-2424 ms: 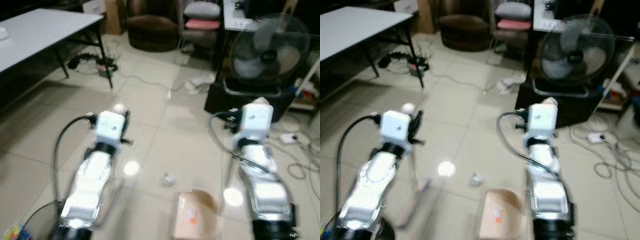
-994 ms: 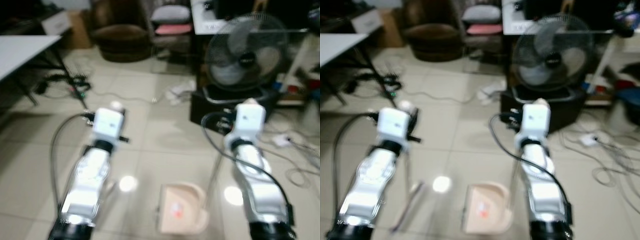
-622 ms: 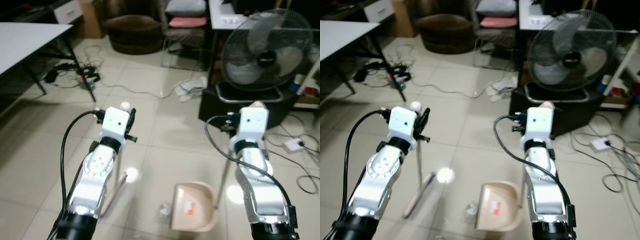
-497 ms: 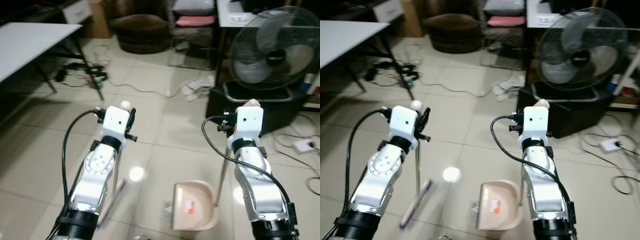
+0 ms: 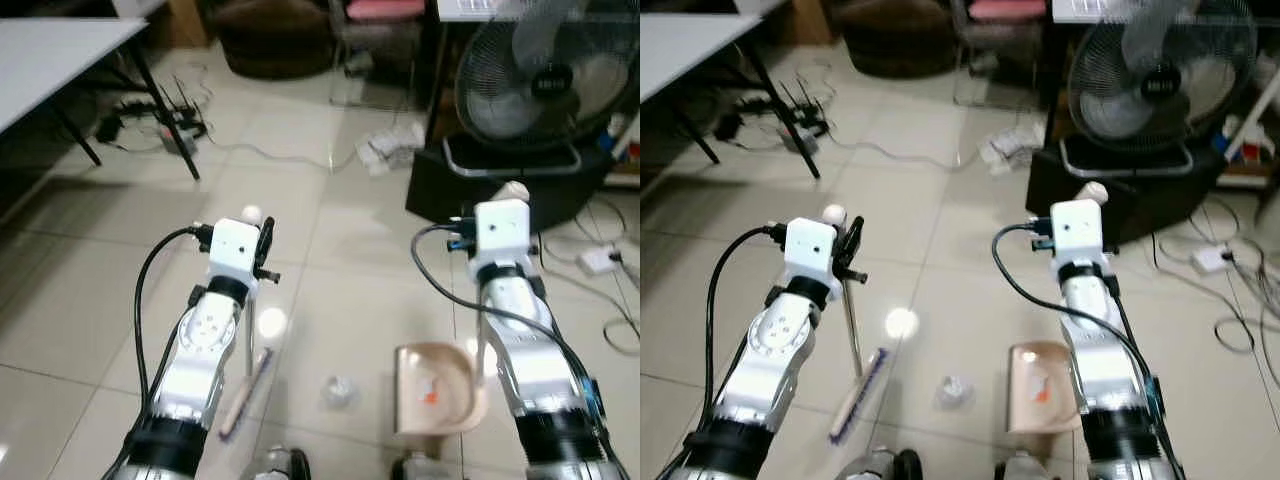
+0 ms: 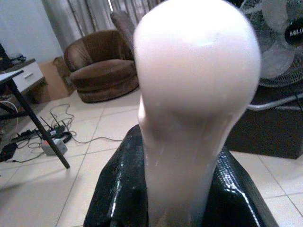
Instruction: Sweep floor
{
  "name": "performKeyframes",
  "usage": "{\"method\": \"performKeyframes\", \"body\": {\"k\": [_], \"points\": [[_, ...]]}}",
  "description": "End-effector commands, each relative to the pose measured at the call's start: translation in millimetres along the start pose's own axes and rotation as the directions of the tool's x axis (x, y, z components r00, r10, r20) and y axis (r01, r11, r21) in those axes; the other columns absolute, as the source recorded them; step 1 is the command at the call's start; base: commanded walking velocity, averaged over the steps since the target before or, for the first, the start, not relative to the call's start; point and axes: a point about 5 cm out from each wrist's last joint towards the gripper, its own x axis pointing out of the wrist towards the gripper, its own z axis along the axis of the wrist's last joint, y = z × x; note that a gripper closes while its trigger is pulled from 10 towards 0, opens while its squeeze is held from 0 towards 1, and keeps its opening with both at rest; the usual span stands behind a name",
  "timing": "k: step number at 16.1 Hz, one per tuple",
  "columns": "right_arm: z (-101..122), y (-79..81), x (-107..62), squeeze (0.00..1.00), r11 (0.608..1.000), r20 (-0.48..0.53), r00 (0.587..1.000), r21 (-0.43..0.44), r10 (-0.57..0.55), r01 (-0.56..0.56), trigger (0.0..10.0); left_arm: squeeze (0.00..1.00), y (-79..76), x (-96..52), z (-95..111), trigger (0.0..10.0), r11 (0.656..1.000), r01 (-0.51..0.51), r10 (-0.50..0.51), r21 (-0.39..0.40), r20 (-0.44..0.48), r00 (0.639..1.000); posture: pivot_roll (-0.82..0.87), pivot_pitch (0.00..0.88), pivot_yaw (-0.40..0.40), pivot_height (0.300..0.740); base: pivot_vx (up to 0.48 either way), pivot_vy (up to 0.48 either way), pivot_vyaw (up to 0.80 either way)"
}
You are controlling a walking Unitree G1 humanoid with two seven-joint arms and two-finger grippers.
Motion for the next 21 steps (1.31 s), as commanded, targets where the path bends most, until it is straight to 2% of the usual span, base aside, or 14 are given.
{"method": "performKeyframes", "body": {"k": [1,3,6,8,10,11,14,18,21], "points": [[6.0,3.9,4.1,0.0,0.998,0.055,0.998,-0.06,0.015,-0.012,10.0,0.0,10.8,1.2,2.7,10.0,0.999,-0.033,0.032,0.021,0.02,0.999,-0.03,0.265,0.118,0.74,0.0,0.0,0.0],[2.2,7.6,9.1,0.0,0.995,0.077,0.997,-0.103,0.02,-0.012,10.0,0.0,15.8,1.1,3.3,10.0,0.998,-0.05,0.049,0.037,0.03,0.998,-0.01,0.313,0.119,0.74,0.0,0.0,0.0],[5.1,19.0,18.6,0.0,0.998,0.087,0.996,-0.061,0.006,-0.001,10.0,0.0,22.4,5.8,2.1,10.0,0.996,-0.078,0.076,0.052,0.028,0.997,0.0,0.35,0.118,0.74,0.0,0.0,0.0],[14.3,40.2,22.9,0.0,1.0,0.126,0.992,-0.015,0.014,-0.012,10.0,0.0,27.7,8.5,-0.6,10.0,0.994,-0.093,0.092,0.057,0.024,0.995,0.0,0.371,0.12,0.74,0.0,0.0,0.0],[20.1,69.7,17.2,0.0,0.997,0.159,0.985,0.031,0.065,-0.07,10.0,0.0,30.6,10.5,-1.0,10.0,0.993,-0.101,0.099,0.058,0.031,0.995,0.0,0.374,0.117,0.74,0.0,0.0,0.0],[20.9,75.6,15.4,0.0,0.996,0.164,0.983,0.036,0.078,-0.085,10.0,0.0,30.7,11.4,-1.0,10.0,0.993,-0.103,0.101,0.056,0.033,0.994,0.0,0.374,0.115,0.74,0.0,0.0,0.0],[26.4,106.9,-1.4,0.0,0.979,0.21,0.962,0.062,0.176,-0.193,10.0,0.0,25.6,23.3,0.7,10.0,0.995,-0.093,0.091,0.045,0.049,0.995,-0.02,0.384,0.11,0.74,0.0,0.0,0.0],[27.3,120.7,-12.3,0.0,0.96,0.239,0.942,0.09,0.237,-0.264,10.0,0.0,22.8,43.6,9.3,10.0,0.993,-0.114,0.112,0.029,0.071,0.991,-0.03,0.375,0.105,0.74,0.0,0.0,0.0],[29.2,128.3,-19.4,0.0,0.944,0.259,0.924,0.094,0.282,-0.315,10.0,0.0,18.6,57.0,18.6,10.0,0.991,-0.132,0.132,-0.013,0.088,0.987,-0.04,0.364,0.1,0.74,0.0,0.0,0.0]]}}
